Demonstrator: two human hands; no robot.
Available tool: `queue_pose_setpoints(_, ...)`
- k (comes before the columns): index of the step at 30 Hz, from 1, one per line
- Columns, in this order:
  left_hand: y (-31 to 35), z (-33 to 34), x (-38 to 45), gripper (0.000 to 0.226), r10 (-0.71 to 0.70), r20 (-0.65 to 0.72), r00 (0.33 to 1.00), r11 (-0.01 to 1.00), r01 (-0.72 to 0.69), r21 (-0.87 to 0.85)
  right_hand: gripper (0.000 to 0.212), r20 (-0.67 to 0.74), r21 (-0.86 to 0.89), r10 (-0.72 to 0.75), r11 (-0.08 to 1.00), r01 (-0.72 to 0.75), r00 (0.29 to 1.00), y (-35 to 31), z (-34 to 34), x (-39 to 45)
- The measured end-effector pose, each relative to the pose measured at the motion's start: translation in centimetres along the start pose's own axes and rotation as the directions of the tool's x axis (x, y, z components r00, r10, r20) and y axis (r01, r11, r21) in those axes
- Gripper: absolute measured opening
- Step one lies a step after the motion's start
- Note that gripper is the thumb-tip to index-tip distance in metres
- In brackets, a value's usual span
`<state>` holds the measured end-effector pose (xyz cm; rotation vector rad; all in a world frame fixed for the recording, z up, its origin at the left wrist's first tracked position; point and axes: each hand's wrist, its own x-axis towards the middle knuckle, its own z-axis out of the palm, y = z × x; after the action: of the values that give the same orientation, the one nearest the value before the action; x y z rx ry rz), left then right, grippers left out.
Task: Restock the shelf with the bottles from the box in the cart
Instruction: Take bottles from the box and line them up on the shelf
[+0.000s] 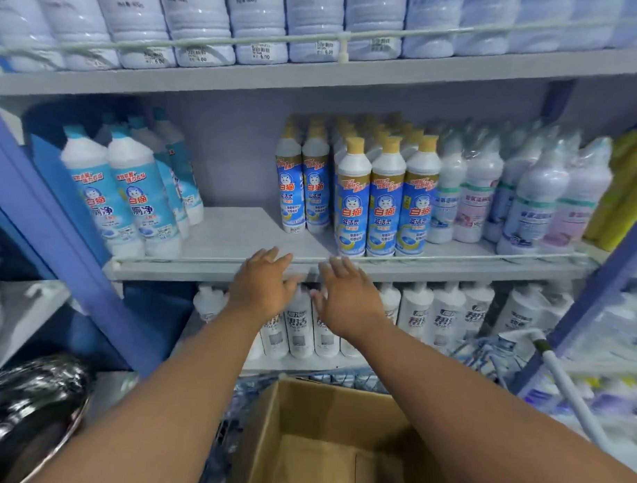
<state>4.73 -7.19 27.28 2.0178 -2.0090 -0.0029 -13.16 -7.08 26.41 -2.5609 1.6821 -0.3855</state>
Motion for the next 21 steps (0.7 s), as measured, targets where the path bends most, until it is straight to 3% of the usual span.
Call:
queue_pose_setpoints(3, 2.3, 1.1, -3.4, 0.053, 0.039, -0.087, 0.995, 0.998, -0.043, -0.043, 0.06, -0.025, 0.009, -0.047, 0.999, 0.047, 0.999, 2.1, 0.7, -3.8)
queue_pose_setpoints(7, 5.9, 3.5, -8.2, 0.051, 0.085, -0.085, 0.993, 0.995, -0.09, -0.053, 0.058, 0.016, 0.043, -0.047, 0.998, 0.047, 0.999, 5.5, 3.3, -9.8)
queue_pose_setpoints(15, 9.6, 12.3, -16.4, 0.062, 0.066, 0.256, 0.964, 0.997, -0.055, -0.05, 0.062, 0.308, 0.018, 0.008, 1.0, -0.014, 0.951, 10.8, 10.3, -20.0)
queue_pose_setpoints(21, 10.7, 18.6, -20.7, 0.065, 0.038, 0.479, 0.877, 0.998, -0.011, -0.06, 0.064, 0.546, 0.014, 0.061, 0.996, -0.082, 0.835, 12.6, 15.4, -25.5)
